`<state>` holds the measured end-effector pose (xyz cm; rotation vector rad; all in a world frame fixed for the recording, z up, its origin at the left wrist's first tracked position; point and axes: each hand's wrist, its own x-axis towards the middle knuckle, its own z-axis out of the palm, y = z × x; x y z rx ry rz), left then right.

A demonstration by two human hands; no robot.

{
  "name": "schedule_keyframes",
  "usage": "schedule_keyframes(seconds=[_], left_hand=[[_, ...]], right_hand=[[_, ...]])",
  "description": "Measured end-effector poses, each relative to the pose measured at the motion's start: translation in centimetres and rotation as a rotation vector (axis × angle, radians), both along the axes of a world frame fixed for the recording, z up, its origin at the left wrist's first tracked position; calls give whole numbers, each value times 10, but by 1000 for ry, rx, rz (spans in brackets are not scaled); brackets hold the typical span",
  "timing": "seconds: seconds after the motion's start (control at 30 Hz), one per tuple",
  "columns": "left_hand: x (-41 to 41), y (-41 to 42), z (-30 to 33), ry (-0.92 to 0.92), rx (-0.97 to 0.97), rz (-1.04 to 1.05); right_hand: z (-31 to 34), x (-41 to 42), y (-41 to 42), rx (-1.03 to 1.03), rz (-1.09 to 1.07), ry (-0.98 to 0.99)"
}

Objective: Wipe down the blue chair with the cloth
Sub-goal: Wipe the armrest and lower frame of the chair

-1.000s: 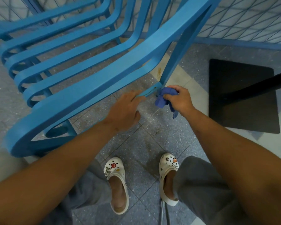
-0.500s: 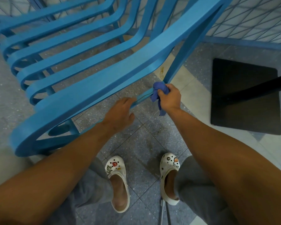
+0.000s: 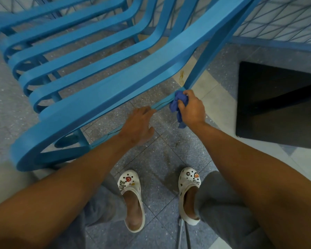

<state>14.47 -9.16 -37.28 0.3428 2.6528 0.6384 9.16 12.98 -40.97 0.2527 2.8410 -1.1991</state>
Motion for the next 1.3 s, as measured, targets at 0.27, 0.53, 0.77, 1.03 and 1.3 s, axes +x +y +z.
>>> schedule_keyframes(seconds=[0.27, 0.53, 0.77, 1.03, 1.3], left_hand=[[1, 0, 0, -17, 44, 23], [2, -4, 2, -43, 99, 58], [6, -5, -2, -26, 39, 23], [4, -8, -1, -30, 111, 41], [1, -10, 4, 37, 228, 64]], right_hand=[[20, -25, 23, 293, 376, -58], [8, -4, 1, 399, 364, -39], [10, -15, -3, 260, 108, -76], [-20, 17, 6, 239, 177, -242], [-10, 8, 11, -79, -171, -73]])
